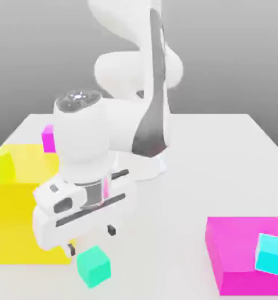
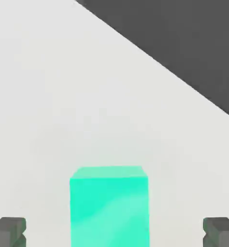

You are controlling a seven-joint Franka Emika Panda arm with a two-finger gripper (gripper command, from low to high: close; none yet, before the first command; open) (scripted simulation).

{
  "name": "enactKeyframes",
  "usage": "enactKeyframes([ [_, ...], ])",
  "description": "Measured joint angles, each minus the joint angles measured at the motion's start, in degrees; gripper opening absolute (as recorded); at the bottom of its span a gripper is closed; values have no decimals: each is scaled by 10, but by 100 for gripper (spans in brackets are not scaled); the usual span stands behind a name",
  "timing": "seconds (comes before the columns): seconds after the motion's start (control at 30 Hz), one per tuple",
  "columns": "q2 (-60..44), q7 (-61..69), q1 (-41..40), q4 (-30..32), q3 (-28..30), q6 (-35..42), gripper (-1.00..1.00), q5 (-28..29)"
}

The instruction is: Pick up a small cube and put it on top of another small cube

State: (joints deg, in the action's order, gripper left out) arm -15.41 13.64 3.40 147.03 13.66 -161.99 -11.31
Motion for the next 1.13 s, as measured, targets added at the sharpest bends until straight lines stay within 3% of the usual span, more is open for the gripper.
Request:
enactKeyframes([
  [0.07,-42,20,-23,-8,-28,-32,0,-25],
  [0.1,-59,28,-33,-11,-40,-45,-100,-35],
  [0.33,-61,27,-36,-12,-43,-46,-100,-34],
  [0.53,44,-32,6,3,-1,42,-100,39],
  [0.9,94,-178,197,-134,-136,226,-100,99],
  [1.0,52,-207,229,-157,-152,206,-100,114],
  [1.03,38,-210,231,-156,-153,190,100,116],
  [1.13,38,-210,231,-156,-153,190,100,116],
])
